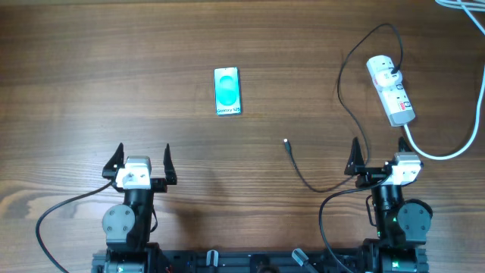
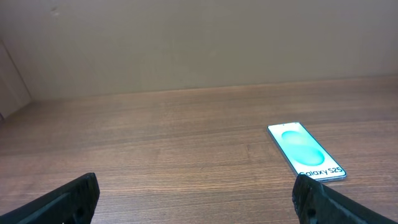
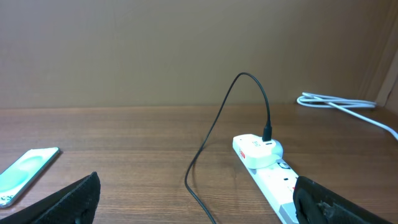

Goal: Plug charger to phone and switch on socket

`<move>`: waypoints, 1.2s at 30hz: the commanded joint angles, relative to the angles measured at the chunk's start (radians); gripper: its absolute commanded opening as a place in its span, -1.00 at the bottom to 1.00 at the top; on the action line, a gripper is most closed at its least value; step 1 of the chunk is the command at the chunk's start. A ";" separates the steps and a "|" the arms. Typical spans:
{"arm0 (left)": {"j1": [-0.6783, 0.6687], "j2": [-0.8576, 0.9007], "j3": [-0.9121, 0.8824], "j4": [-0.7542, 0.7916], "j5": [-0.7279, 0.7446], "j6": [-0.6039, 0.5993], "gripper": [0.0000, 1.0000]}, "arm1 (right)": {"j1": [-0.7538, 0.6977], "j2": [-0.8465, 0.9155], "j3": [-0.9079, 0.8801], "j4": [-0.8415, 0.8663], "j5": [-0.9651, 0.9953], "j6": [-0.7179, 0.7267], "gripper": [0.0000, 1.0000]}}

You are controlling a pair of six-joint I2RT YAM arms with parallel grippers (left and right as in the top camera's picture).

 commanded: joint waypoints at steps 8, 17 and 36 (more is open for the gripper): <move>-0.007 -0.007 -0.004 0.000 -0.009 0.016 1.00 | -0.003 -0.014 -0.001 0.002 0.014 -0.017 0.99; -0.007 -0.007 -0.004 0.000 -0.009 0.015 1.00 | -0.003 -0.014 -0.001 0.002 0.014 -0.017 0.99; -0.006 -0.007 -0.004 0.011 -0.091 0.016 1.00 | -0.003 -0.014 -0.001 0.002 0.014 -0.017 1.00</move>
